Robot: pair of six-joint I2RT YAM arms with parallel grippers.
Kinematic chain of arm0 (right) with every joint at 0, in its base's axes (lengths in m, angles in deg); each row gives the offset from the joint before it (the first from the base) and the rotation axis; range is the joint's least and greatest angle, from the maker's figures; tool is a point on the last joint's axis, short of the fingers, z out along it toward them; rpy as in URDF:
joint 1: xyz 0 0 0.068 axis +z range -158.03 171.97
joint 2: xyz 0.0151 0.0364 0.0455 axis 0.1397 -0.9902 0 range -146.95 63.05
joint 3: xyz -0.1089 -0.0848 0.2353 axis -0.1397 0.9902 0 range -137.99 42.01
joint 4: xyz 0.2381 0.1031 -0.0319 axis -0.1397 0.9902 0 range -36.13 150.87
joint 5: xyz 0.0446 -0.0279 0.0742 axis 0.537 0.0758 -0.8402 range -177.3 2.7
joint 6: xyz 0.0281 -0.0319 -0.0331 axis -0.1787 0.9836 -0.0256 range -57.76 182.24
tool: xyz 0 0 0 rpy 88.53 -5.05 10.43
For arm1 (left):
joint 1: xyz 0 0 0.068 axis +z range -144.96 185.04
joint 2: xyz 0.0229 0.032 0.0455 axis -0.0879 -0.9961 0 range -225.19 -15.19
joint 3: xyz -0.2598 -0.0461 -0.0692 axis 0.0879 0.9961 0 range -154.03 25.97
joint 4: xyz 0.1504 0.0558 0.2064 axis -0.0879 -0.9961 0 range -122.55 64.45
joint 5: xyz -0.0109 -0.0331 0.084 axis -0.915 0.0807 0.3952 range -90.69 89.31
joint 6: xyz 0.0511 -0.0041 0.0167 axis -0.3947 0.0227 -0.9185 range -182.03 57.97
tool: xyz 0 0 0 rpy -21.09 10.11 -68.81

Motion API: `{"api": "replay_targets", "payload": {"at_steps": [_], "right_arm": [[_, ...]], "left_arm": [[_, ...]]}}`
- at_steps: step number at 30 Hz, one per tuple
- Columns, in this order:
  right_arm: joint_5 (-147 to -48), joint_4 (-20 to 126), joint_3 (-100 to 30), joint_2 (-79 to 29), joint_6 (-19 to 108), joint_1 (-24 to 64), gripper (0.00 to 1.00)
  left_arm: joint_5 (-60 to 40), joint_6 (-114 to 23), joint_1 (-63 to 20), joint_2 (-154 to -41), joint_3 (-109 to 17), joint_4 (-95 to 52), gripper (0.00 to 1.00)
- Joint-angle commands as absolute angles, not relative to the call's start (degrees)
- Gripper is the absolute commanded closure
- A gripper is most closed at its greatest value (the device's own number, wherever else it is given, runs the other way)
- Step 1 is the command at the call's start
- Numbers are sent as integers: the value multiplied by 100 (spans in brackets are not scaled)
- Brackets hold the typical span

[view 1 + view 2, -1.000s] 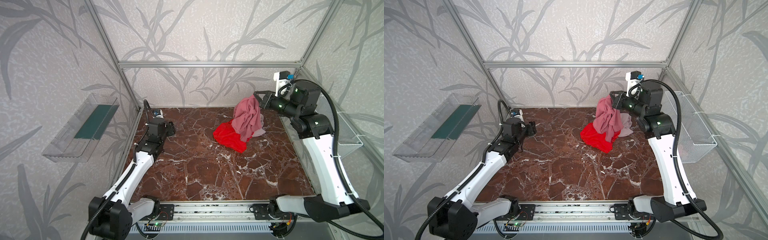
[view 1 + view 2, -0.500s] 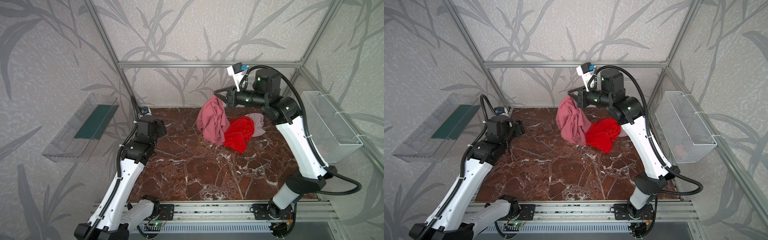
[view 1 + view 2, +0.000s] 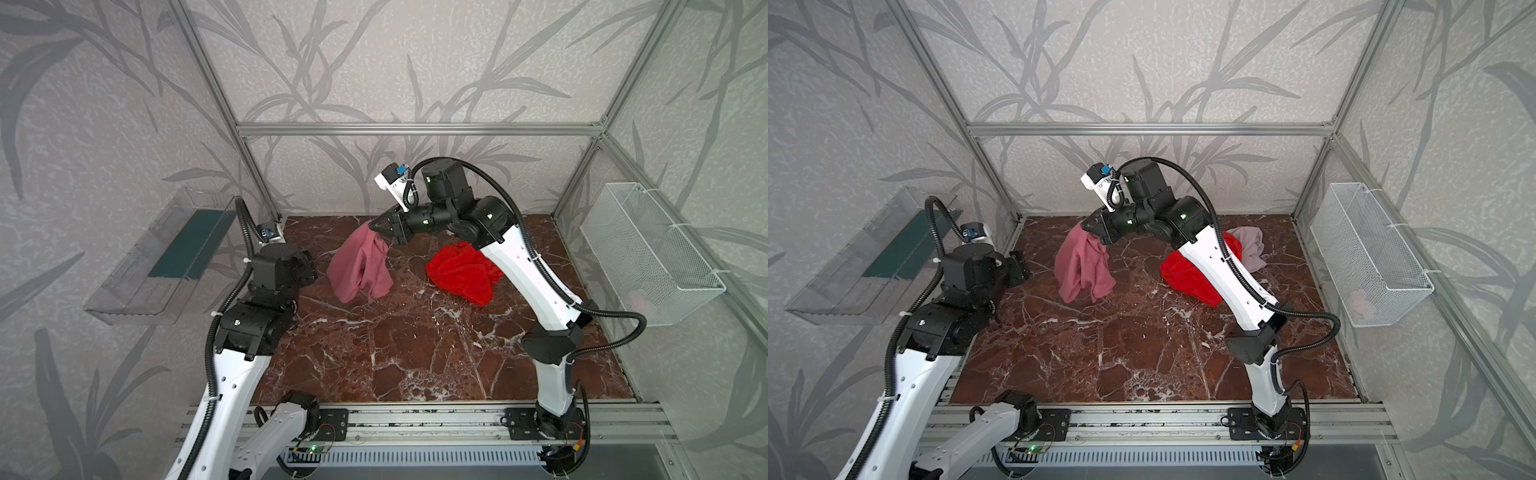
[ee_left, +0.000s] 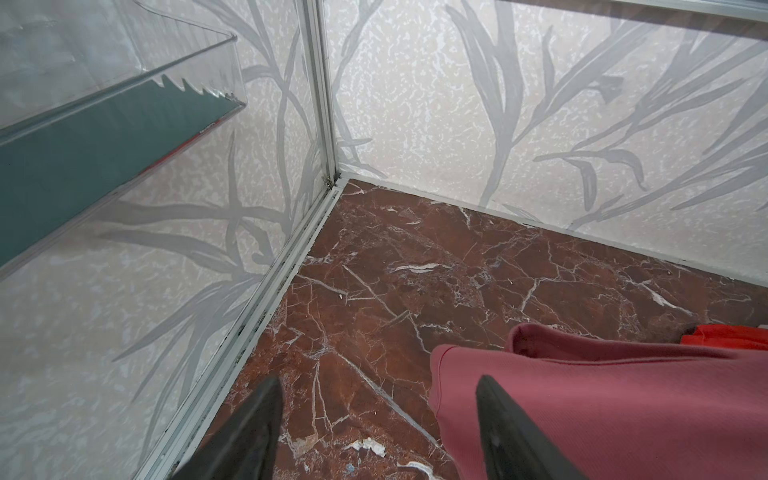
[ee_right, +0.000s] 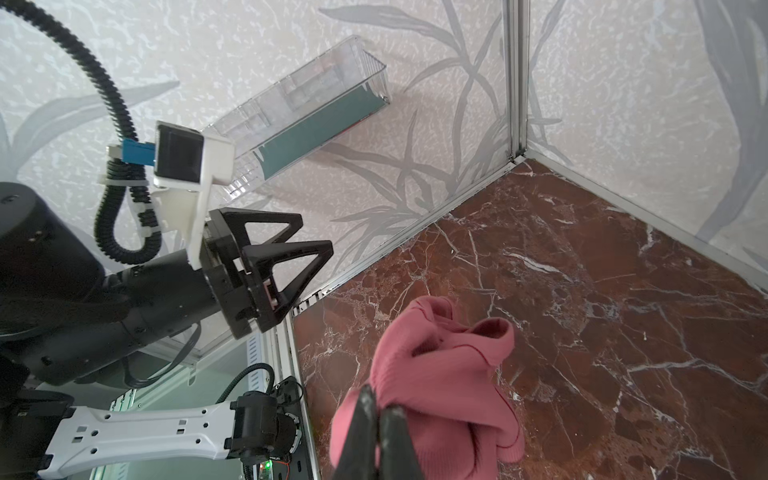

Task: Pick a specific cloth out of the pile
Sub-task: 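Carry the pink shirt toward the left gripper and release it on the table, then draw the right gripper back while the left gripper moves over the pink shirt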

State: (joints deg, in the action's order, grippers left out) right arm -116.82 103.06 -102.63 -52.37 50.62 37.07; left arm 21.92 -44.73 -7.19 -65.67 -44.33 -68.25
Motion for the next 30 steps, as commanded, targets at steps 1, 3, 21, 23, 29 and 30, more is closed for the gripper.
{"api": "replay_targets", "payload": {"at_steps": [1, 3, 21, 23, 29, 30], "right_arm": [[-11908, 10055, -10593, -5309, 4945, 3740, 100], [-11950, 10055, -10756, -5480, 4890, 3771, 100], [-12059, 8412, -12601, -9019, 3180, 4123, 64], [-12096, 8430, -12710, -9073, 3184, 4102, 44], [-11865, 7906, -10563, -7689, 3629, 4007, 32], [-11830, 7785, -10169, -7458, 3678, 3982, 32]], "left_arm": [[2308, -4564, -683, -6520, -4586, -7055, 29], [2300, -4568, -682, -6529, -4575, -7034, 29], [2053, -4717, -678, -6517, -4488, -7187, 29], [1936, -4739, -674, -6503, -4447, -7139, 29], [1282, -4643, -674, -6524, -4091, -6715, 28], [1154, -4617, -678, -6563, -4030, -6654, 28]]}}
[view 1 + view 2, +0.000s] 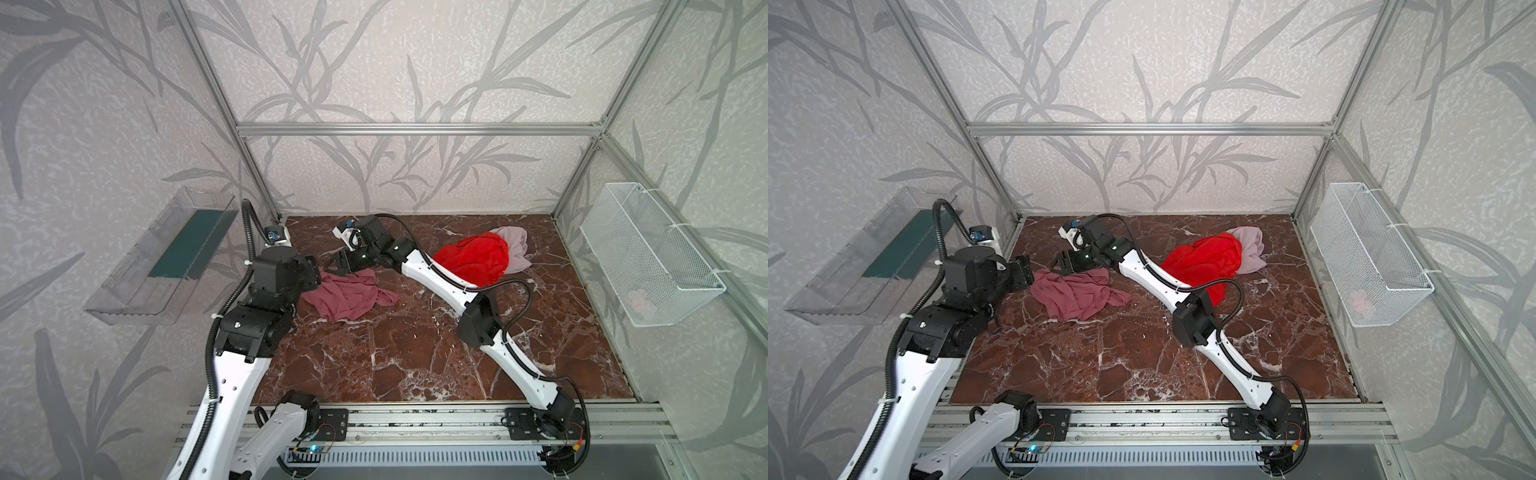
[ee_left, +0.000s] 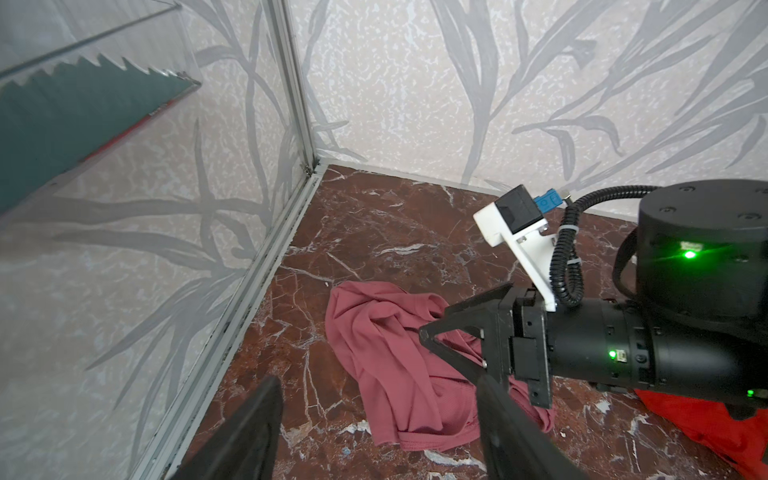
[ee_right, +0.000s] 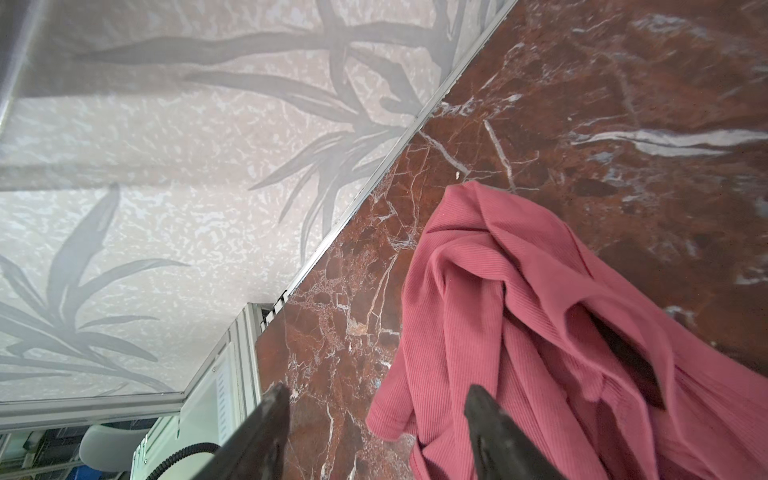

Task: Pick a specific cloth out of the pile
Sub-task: 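Draw the right gripper back while the left gripper moves over the pink shirt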

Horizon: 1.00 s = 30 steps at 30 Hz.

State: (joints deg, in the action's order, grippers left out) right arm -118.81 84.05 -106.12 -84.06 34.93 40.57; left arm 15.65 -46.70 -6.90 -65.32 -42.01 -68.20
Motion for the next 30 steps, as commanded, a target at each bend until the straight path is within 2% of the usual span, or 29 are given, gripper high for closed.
{"api": "replay_targets", "payload": {"at_steps": [1, 7, 14, 23, 30], "right_arm": [[-11795, 7656, -9794, -7182, 3706, 3946, 32], [-11617, 6874, -7546, -5763, 3713, 3636, 32], [-11363, 6074, -5101, -4186, 3536, 3000, 32], [-10831, 6152, -3309, -2807, 3716, 2419, 32], [-11017, 6295, -2483, -2151, 3682, 1875, 32]], "left_arm": [[999, -4593, -682, -6625, -3975, -6593, 28], [268, -4197, -804, -7184, -3529, -6044, 29], [-34, -3957, -1260, -7987, -2947, -5006, 30], [-584, -3832, -1771, -9408, -3091, -4346, 32], [-947, -3628, -2050, -10664, -3862, -4537, 34]]}}
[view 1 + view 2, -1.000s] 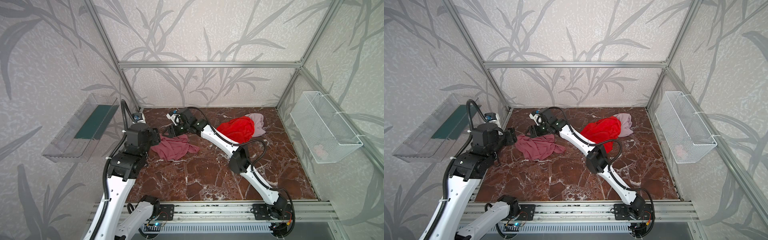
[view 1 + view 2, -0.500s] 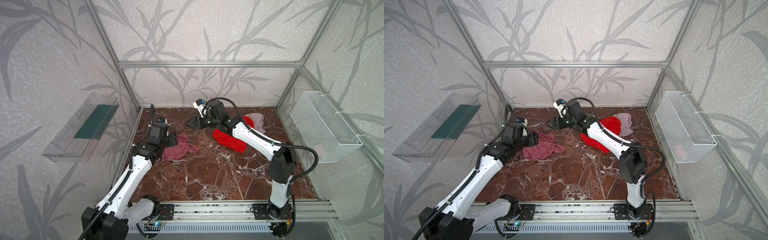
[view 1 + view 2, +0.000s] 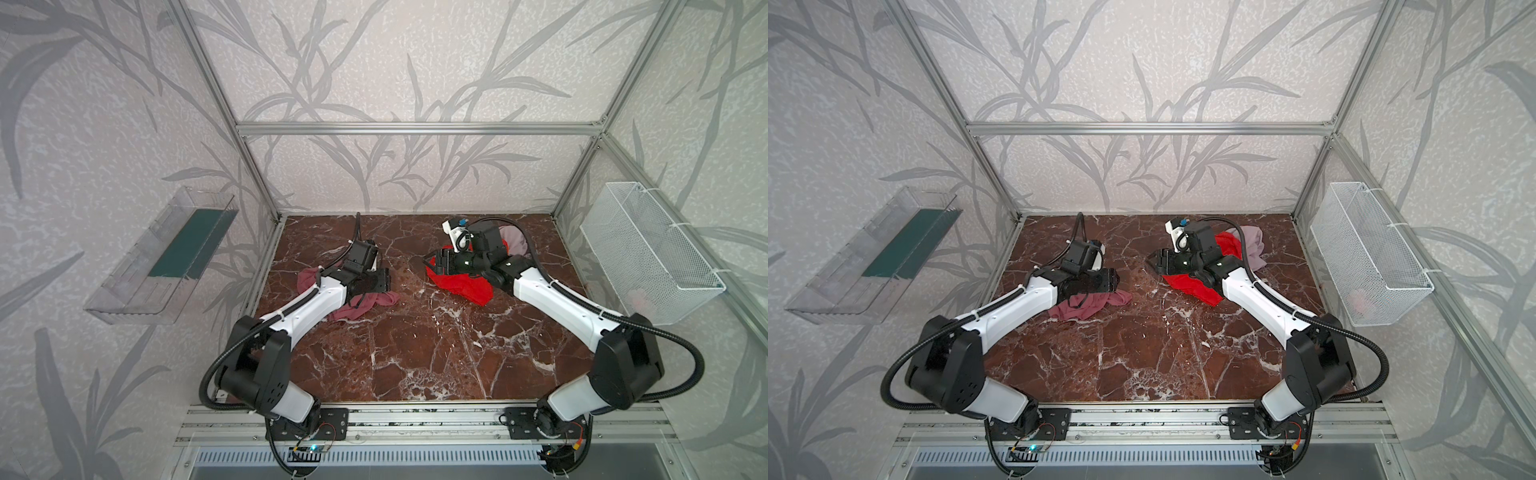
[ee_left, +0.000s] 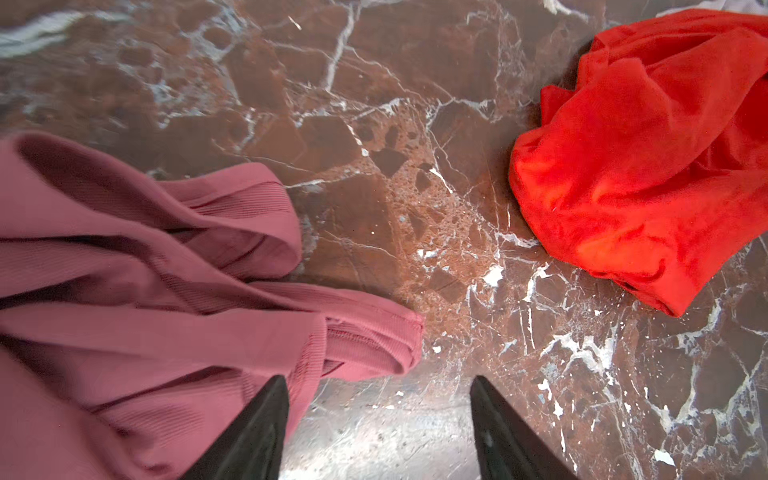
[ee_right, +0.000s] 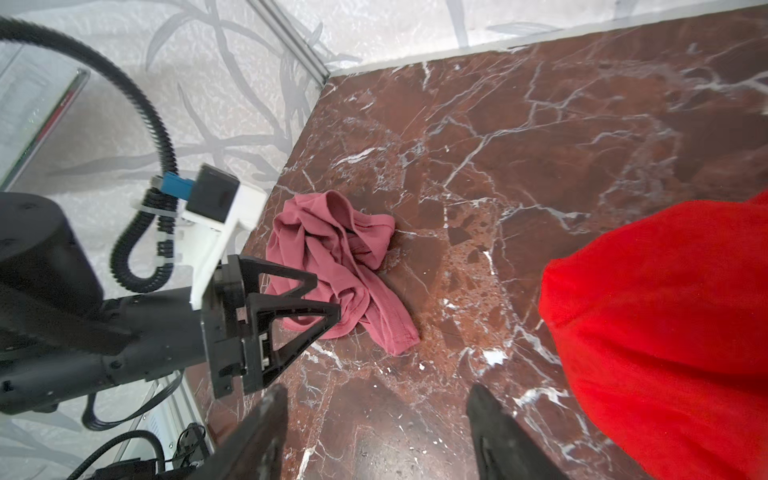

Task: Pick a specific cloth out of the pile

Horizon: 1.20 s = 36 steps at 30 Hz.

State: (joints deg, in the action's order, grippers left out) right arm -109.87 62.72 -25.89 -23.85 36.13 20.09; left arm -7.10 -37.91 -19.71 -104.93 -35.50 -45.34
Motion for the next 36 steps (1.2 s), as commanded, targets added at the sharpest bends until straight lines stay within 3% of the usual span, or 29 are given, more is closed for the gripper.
{"api": "replay_targets", "payload": {"at_steps": [1, 20, 36], "right_arm": [[-11026, 6360, -2443, -2084, 3750, 1853, 32], [-11103, 6535, -2275, -1948, 3871, 1814, 32], [-11129, 6599, -2224, -1878, 3913, 1740, 32]], "left_arm": [[-946, -3611, -2104, -10767, -3917, -4572, 34], [-683, -3103, -2546, -11187, -3605, -4620, 54], [-527, -2813, -2545, -11608, -3504, -4209, 55]]}}
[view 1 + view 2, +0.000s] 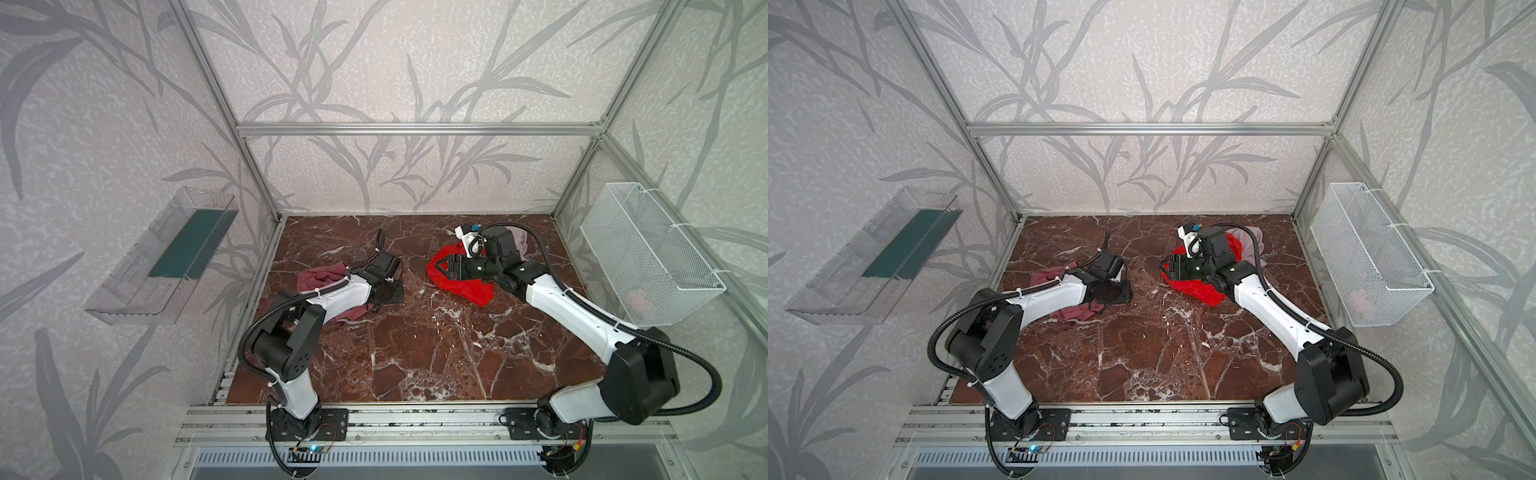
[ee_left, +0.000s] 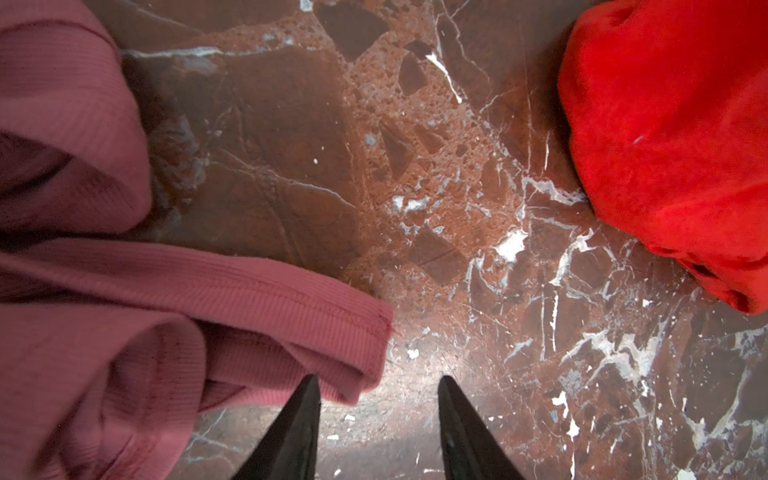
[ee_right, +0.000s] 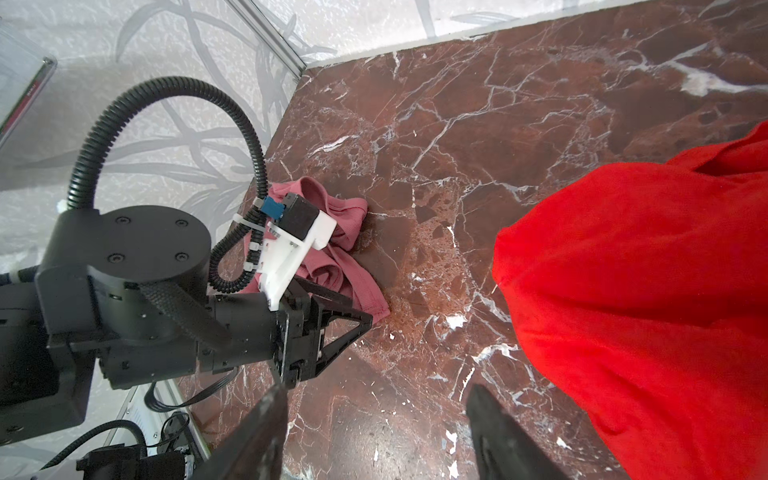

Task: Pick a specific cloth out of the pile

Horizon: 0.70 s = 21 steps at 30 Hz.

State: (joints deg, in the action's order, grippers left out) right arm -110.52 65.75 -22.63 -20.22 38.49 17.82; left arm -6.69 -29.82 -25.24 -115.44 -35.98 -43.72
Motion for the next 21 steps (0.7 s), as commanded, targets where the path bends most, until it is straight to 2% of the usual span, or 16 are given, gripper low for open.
{"api": "replay_targets", "payload": {"at_steps": [1, 12, 17, 21], "right_arm": [[-11139, 6596, -2224, -1878, 3912, 1733, 32], [-11230, 6593, -2165, -1816, 3886, 1610, 32], [-11234, 6595, -2130, -1790, 3860, 1548, 32], [-11269, 6566, -2118, -1772, 3826, 1509, 32]], "left_arm": [[-518, -2810, -2545, -11638, -3507, -4187, 55], [-475, -2721, -2547, -12034, -3633, -3918, 58], [-481, -2696, -2546, -12116, -3675, -3805, 65], [-489, -2696, -2548, -12169, -3713, -3760, 78]]}}
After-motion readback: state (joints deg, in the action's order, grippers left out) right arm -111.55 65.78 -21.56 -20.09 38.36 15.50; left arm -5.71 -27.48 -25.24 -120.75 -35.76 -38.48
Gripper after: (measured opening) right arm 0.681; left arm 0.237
